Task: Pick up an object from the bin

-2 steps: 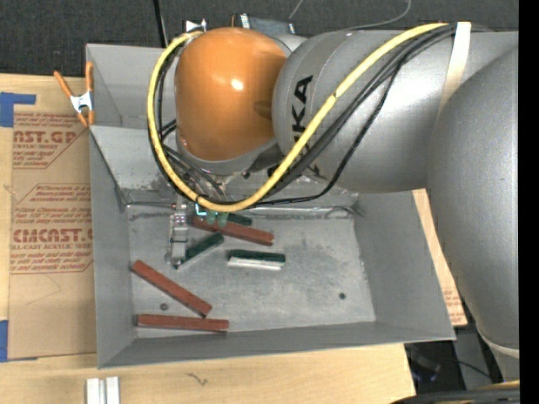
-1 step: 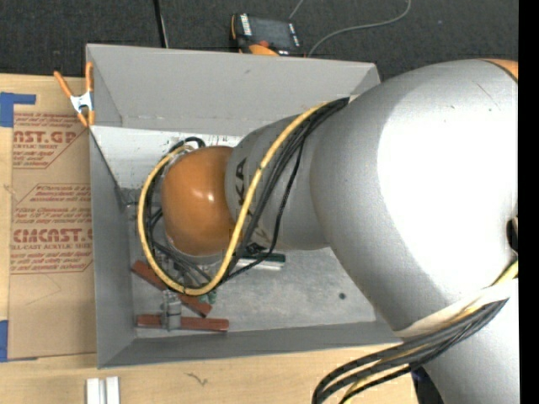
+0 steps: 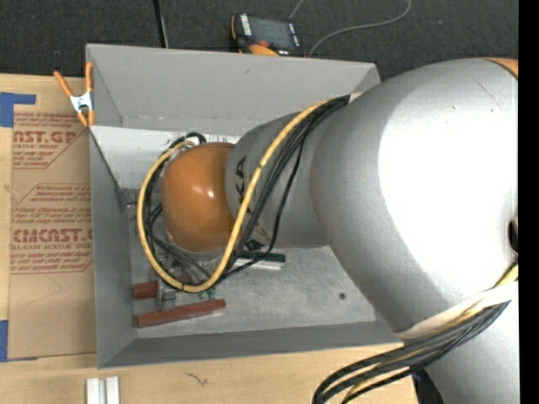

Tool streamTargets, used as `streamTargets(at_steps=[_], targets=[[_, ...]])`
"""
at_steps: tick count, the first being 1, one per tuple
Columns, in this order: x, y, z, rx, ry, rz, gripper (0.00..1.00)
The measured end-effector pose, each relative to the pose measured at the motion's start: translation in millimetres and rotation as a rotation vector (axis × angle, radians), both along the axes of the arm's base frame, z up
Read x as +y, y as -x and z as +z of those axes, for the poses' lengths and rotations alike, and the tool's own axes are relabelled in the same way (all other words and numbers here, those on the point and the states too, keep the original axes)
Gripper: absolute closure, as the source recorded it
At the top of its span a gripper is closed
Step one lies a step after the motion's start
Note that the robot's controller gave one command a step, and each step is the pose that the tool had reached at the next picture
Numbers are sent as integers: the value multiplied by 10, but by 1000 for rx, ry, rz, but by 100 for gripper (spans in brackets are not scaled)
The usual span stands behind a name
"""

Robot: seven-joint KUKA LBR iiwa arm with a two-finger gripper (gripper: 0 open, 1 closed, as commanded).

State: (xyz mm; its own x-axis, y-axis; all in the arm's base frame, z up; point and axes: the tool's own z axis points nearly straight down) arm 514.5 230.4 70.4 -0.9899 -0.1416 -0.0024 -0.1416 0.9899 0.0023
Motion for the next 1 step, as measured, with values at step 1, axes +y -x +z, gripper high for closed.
streamTargets(at_steps=[1], targets=[[-105,30,1475,-7,0,104,100]])
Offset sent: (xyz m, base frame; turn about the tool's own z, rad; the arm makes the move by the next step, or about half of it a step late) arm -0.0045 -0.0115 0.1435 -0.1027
